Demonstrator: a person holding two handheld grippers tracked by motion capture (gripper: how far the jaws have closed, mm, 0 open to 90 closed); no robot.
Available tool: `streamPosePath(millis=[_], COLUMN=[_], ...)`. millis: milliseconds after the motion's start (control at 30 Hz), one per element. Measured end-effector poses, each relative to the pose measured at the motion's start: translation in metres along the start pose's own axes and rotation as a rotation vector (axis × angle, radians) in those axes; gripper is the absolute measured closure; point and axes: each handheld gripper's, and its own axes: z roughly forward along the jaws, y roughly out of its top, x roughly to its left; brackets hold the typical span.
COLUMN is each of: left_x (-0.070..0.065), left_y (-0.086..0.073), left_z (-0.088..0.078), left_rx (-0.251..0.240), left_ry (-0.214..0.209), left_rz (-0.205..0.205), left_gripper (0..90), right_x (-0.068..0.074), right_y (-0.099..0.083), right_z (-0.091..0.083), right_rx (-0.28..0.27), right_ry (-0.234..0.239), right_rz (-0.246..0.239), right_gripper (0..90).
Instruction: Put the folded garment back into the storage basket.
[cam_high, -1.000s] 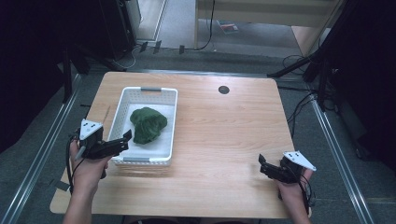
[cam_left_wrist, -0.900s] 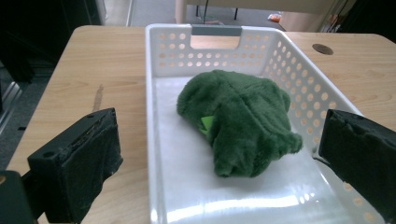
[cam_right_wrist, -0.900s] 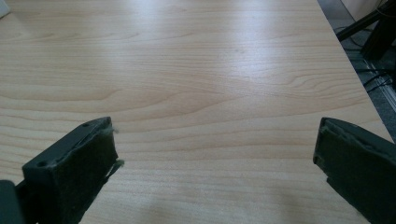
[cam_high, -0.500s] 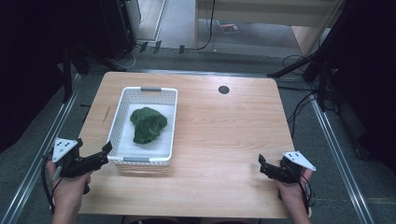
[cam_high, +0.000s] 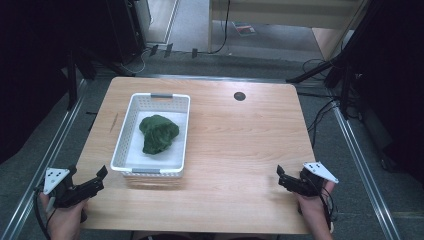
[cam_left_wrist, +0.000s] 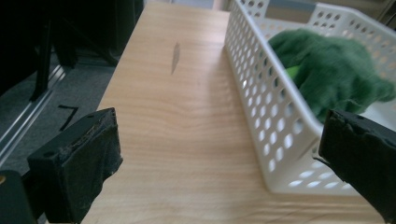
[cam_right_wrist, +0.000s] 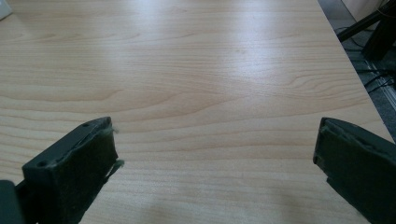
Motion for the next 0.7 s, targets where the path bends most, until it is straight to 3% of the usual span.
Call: streamPosePath(millis=[400,533,700], left_x=[0.020,0.025,0.021], left_y=[-0.016,-0.018,-0.019], left_z=[0.010,0.012,0.015], left_rx=[0.012,0.016,0.034], left_ry=[0.017,0.002,0.011], left_rz=[-0.038,-0.056,-0.034], left_gripper=[0.0,0.0,0.0], right_x=[0.000,0.000,0.000], right_y=[0.000,0.000,0.000], right_z=[0.000,0.000,0.000], right_rx=[-0.001,0.001,0.000], right_ry=[-0.002,-0.006,-0.005], right_rz=[0.001,0.007,0.003], right_gripper=[0.0,0.0,0.0])
